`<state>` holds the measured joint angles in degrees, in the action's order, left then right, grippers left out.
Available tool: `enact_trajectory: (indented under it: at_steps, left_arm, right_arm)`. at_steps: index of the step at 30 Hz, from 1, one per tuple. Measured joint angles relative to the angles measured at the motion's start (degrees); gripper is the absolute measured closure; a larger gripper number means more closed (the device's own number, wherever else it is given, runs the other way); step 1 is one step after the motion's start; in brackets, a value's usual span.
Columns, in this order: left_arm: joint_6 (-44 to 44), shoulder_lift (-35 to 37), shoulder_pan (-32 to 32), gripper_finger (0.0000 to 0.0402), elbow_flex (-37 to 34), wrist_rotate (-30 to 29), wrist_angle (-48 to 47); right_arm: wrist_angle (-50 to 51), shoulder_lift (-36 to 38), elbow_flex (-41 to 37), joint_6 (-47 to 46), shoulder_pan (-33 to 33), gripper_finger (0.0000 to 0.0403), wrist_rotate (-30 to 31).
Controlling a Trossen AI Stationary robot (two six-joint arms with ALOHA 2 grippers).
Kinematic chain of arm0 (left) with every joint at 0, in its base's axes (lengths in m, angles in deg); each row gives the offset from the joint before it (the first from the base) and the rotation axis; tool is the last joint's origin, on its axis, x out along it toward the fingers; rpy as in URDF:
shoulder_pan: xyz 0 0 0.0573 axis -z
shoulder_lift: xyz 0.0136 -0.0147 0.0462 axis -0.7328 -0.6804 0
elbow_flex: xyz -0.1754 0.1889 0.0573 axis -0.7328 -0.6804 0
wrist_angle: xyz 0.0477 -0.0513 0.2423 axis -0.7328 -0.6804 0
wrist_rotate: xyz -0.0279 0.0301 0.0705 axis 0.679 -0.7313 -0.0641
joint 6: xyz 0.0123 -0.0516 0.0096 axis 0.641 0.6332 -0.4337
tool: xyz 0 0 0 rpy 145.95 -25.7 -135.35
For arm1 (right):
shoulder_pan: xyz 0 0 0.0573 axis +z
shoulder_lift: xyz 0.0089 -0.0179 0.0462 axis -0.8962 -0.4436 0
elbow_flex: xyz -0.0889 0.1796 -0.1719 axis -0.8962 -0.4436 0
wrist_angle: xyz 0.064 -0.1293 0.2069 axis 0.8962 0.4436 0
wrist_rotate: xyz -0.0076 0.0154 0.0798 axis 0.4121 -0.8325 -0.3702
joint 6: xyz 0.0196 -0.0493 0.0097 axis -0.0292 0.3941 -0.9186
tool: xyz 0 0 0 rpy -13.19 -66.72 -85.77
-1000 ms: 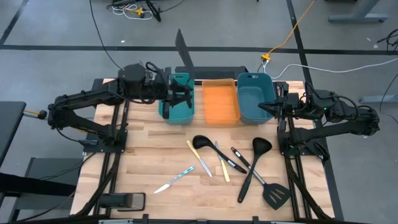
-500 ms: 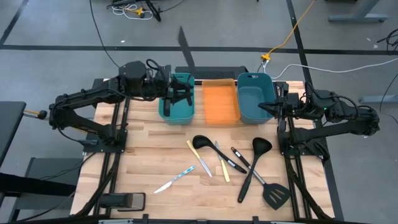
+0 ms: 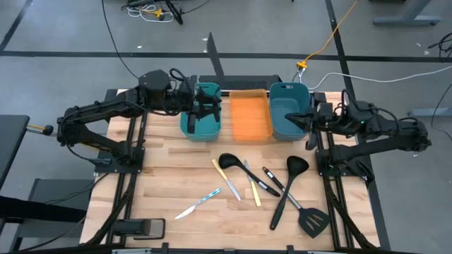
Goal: Pick & Place Kitchen Items
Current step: Put the left black spatula into the blue bin
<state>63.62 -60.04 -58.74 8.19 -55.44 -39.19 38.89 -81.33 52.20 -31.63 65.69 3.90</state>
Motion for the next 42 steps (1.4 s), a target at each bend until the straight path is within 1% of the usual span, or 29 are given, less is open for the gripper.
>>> enact_trajectory:
  at_steps: [4,6,10,14,20,24,31,36,42]
  left_arm:
    - [0.35,-0.82,0.04,0.0283,-0.05,0.76,-0.49]
    - [-0.21,-1.47,0.08,0.0283,0.00,0.80,0.75]
    - [0.07,-1.97,0.39,0.0283,-0.02,1.35,0.40]
    - [0.19,-2.76,0.79,0.0283,0.01,1.45,0.53]
    - [1.09,-2.69,0.76,0.0283,0.00,1.41,0.82]
    - [1.43,-2.69,0.76,0.0283,0.00,1.40,0.92]
    - [0.64,-2.69,0.76,0.0283,0.00,1.40,0.88]
    - [0.64,-2.69,0.76,0.0283,0.00,1.42,0.90]
    - [0.65,-2.69,0.76,0.0283,0.00,2.44,0.91]
  right_arm:
    - [-2.97,-1.89,0.00,0.00,-0.01,0.0399,-0.02]
    - [-4.67,-2.57,0.00,-0.01,0.00,0.0400,-0.02]
    - [-8.56,-4.42,0.00,0.01,-0.01,0.0399,-1.88]
    - [-13.06,-6.07,0.00,0.00,0.01,0.0398,-1.99]
    - [-16.34,-7.69,0.01,-1.85,-0.01,0.0401,-2.39]
    - [-13.30,-8.95,3.44,-2.58,-0.12,0.0401,-1.94]
    - [-6.59,-12.10,11.88,0.31,-0.12,0.0401,-1.91]
    - [-4.10,-14.27,15.83,0.42,-0.12,0.0401,-1.97]
    - [-3.86,-17.95,19.72,0.44,-0.12,0.0401,-3.00]
